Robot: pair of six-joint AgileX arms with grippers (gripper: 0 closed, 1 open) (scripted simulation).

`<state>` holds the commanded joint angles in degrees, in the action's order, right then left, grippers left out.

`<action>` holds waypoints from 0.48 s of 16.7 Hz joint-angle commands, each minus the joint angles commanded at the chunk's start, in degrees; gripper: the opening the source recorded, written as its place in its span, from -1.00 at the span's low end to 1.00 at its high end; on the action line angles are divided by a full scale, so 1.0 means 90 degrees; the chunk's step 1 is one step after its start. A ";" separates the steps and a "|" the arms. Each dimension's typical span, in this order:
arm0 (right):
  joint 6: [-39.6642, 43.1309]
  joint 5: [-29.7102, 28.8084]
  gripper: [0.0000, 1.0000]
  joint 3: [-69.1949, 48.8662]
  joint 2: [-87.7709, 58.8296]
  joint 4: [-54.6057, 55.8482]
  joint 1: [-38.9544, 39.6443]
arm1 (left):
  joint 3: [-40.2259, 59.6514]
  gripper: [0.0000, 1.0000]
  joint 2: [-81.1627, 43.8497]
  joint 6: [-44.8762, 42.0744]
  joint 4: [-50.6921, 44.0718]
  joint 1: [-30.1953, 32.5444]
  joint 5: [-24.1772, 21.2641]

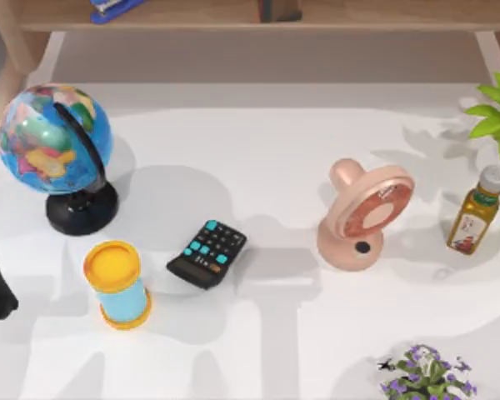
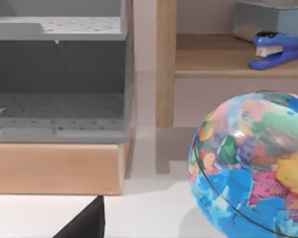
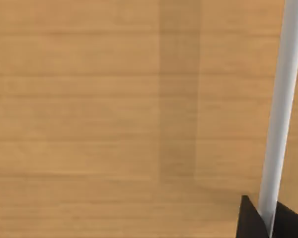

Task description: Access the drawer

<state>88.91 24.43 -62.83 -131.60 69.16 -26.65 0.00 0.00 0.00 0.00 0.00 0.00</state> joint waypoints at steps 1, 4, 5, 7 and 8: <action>-0.0004 0.0060 -1.00 0.0303 0.0108 0.0138 -0.0064 | 0.0000 1.00 0.0000 0.0000 0.0000 0.0000 0.0000; 0.0003 0.0218 -1.00 0.0936 0.0379 0.0501 -0.0224 | 0.0000 1.00 0.0000 0.0000 0.0000 0.0000 0.0000; 0.0015 0.0245 -1.00 0.1013 0.0413 0.0564 -0.0251 | 0.0000 1.00 0.0000 0.0000 0.0000 0.0000 0.0000; 0.0018 0.0250 -1.00 0.1026 0.0418 0.0577 -0.0256 | 0.0000 1.00 0.0000 0.0000 0.0000 0.0000 0.0000; 0.0018 0.0250 -1.00 0.1026 0.0418 0.0577 -0.0256 | 0.0000 1.00 0.0000 0.0000 0.0000 0.0000 0.0000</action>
<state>89.08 26.68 -53.59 -127.83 74.35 -28.95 0.00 0.00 0.00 0.00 0.00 0.00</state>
